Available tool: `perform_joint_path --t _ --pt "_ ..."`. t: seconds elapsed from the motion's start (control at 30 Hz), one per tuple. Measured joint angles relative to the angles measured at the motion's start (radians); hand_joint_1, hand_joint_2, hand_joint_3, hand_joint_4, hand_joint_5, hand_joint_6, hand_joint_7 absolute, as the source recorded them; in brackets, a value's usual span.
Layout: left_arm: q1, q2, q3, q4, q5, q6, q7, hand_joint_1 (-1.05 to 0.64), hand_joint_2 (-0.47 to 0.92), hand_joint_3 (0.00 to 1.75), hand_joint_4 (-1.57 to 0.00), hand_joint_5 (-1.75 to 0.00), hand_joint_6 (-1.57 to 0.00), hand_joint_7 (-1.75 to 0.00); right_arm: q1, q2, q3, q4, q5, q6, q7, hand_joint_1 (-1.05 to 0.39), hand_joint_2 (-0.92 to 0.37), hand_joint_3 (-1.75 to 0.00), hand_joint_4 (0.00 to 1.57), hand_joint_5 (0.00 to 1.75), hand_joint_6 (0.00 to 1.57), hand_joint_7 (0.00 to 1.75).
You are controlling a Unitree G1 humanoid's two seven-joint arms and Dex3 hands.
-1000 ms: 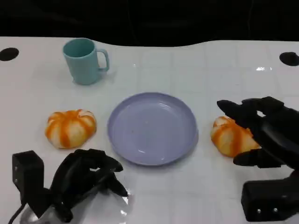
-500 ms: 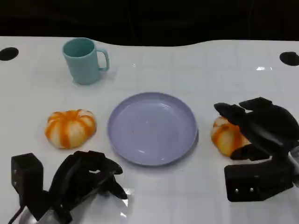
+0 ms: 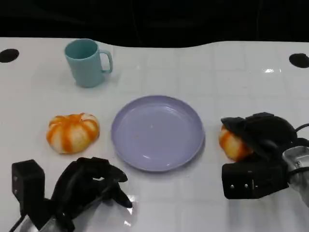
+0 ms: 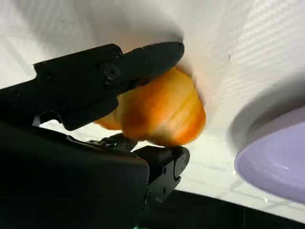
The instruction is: Grasp the bread from the table and place it into the plate.
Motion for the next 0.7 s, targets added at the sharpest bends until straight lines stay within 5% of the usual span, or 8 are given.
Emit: perform_joint_path --t 0.2,0.33,0.37,0.4,0.43,0.57,0.63,0.7 --pt "0.007 0.000 -0.001 -0.008 0.000 0.001 0.005 -1.05 0.79 0.00 -1.50 -0.59 -1.57 -0.21 -0.041 0.019 0.027 0.091 0.027 -0.014 -0.046 -0.65 -0.92 -0.01 0.35 0.17 0.37 0.04" --pt "0.010 -0.002 0.000 -0.015 -0.001 0.010 0.006 -1.05 0.79 0.00 -1.50 -0.59 -1.57 -0.21 -0.053 0.029 0.035 0.136 0.044 -0.030 -0.094 -0.54 -0.92 -0.01 0.59 0.28 0.51 0.07" --pt "0.010 -0.002 0.000 -0.018 -0.001 0.013 0.007 -1.05 0.79 0.00 -1.50 -0.59 -1.57 -0.21 -0.056 0.031 0.039 0.147 0.047 -0.034 -0.107 -0.49 -0.92 -0.01 0.61 0.53 0.58 0.05" --pt "0.011 -0.002 -0.001 -0.020 -0.001 0.016 0.007 -1.05 0.80 0.00 -1.50 -0.59 -1.57 -0.21 -0.061 0.033 0.041 0.160 0.051 -0.040 -0.122 -0.39 -0.92 -0.02 0.64 1.10 0.76 0.07" --pt "0.012 -0.003 -0.002 -0.023 0.000 0.017 0.009 -1.05 0.80 0.01 -1.50 -0.59 -1.57 -0.20 -0.065 0.035 0.041 0.171 0.057 -0.049 -0.141 -0.34 -0.92 -0.04 0.66 1.34 0.86 0.09" --pt "0.013 -0.004 -0.009 -0.029 0.001 0.018 0.014 -1.05 0.79 0.00 -1.50 -0.59 -1.57 -0.21 -0.074 0.038 0.046 0.217 0.067 -0.114 -0.265 -0.27 -0.92 -0.16 0.82 1.51 1.14 0.20" --pt "0.013 -0.004 -0.010 -0.031 0.001 0.019 0.015 -1.05 0.80 0.00 -1.50 -0.59 -1.57 -0.21 -0.078 0.038 0.060 0.239 0.065 -0.147 -0.320 -0.24 -0.91 -0.31 0.86 1.70 0.96 0.86" --pt "0.014 -0.004 -0.011 -0.032 0.000 0.019 0.015 -1.05 0.80 0.00 -1.50 -0.58 -1.57 -0.21 -0.080 0.038 0.068 0.257 0.062 -0.176 -0.367 -0.23 -0.88 -0.43 0.89 1.74 0.79 1.33"
